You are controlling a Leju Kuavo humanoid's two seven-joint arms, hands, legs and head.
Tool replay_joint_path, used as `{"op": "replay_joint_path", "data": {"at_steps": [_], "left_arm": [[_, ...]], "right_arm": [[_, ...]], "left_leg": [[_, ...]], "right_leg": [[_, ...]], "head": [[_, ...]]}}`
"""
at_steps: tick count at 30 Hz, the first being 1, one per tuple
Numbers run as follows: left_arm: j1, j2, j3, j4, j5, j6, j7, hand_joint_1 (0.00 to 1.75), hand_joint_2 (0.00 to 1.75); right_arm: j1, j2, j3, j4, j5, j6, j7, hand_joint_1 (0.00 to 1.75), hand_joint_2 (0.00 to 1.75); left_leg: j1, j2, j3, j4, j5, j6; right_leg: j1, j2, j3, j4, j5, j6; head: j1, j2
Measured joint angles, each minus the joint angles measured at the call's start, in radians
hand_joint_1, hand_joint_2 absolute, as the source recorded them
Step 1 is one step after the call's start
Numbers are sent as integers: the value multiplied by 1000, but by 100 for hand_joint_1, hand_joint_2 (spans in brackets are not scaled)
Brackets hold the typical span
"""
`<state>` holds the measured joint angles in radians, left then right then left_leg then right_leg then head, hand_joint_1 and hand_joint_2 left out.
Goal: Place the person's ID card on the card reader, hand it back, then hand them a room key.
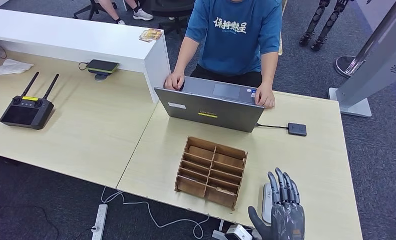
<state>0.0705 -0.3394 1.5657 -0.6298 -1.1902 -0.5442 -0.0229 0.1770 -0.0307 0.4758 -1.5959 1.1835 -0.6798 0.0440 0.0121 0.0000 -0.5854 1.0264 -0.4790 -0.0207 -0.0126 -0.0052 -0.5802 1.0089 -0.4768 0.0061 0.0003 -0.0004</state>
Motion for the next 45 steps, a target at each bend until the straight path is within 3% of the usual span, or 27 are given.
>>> {"op": "replay_joint_path", "data": {"at_steps": [6, 15, 26, 31, 45], "left_arm": [[2, 0, 1, 0, 3, -9, 7, 0, 0], [3, 0, 2, 0, 1, -19, 8, 0, 0], [4, 0, 2, -1, -5, -23, 8, 0, 0], [14, 0, 2, -14, -32, -40, 6, 0, 0], [15, 0, 2, -32, -53, -54, 2, 0, 0]], "right_arm": [[-61, -45, 134, 81, -37, 53, 42, 0, 175], [-111, -65, 256, 123, -61, 83, 64, 0, 175], [-128, -66, 276, 135, -58, 74, 64, 0, 175], [-151, -66, 279, 149, 79, 11, 91, 0, 175], [-242, -66, 221, 194, 158, 13, 76, 0, 175]], "left_leg": [[0, 0, 0, 0, 0, 0], [0, 0, 0, 0, 0, 0], [0, 0, 0, 0, 0, 0], [0, 0, 0, 0, 0, 0], [0, 0, 1, 0, 0, 0]], "right_leg": [[0, 0, 0, 0, 0, 0], [0, 0, 0, 0, 0, 0], [0, 0, 0, 0, 0, 0], [0, 0, -1, 0, 0, 0], [0, 0, 0, 0, 0, 0]], "head": [[0, 0], [0, 0], [0, 0], [0, 0], [0, 0]]}}
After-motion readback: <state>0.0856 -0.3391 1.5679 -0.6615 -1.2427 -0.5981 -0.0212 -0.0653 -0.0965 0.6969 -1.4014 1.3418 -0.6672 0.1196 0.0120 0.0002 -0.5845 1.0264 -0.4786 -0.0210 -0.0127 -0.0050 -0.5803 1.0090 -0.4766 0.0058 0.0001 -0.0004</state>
